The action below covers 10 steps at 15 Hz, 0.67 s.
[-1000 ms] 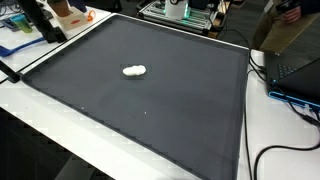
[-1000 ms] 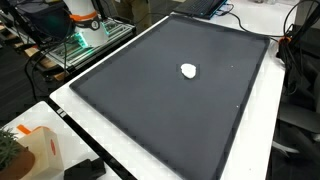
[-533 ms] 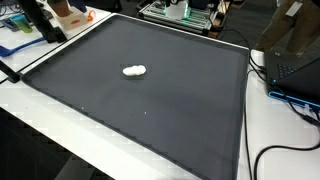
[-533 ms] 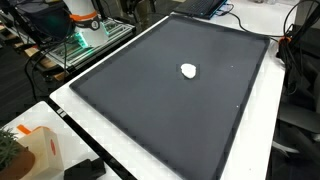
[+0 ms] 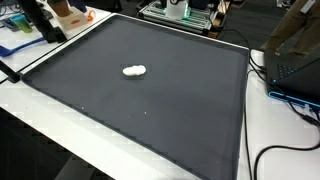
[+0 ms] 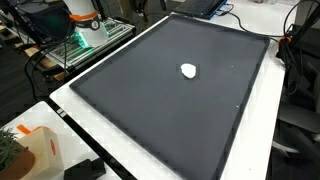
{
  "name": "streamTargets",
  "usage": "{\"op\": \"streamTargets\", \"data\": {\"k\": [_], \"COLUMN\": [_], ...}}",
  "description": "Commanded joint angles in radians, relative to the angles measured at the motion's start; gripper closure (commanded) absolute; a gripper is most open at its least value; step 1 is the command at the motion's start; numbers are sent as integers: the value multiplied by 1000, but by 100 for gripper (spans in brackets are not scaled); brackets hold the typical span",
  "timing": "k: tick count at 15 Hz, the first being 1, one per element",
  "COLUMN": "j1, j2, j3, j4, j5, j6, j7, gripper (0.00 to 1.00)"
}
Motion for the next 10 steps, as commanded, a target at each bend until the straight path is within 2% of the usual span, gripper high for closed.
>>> {"op": "streamTargets", "data": {"k": [1, 2, 3, 5, 10], "j1": [46, 58, 40, 52, 52], "j2": [100, 120, 72, 111, 123], "j3": [0, -3, -7, -6, -6], "j4": [0, 0, 1, 3, 8], "j5": [45, 55, 19, 30, 31], "j6": [180, 213, 149, 193, 199], "j7": [22, 19, 14, 14, 14], "gripper": [0, 0, 0, 0, 0]}}
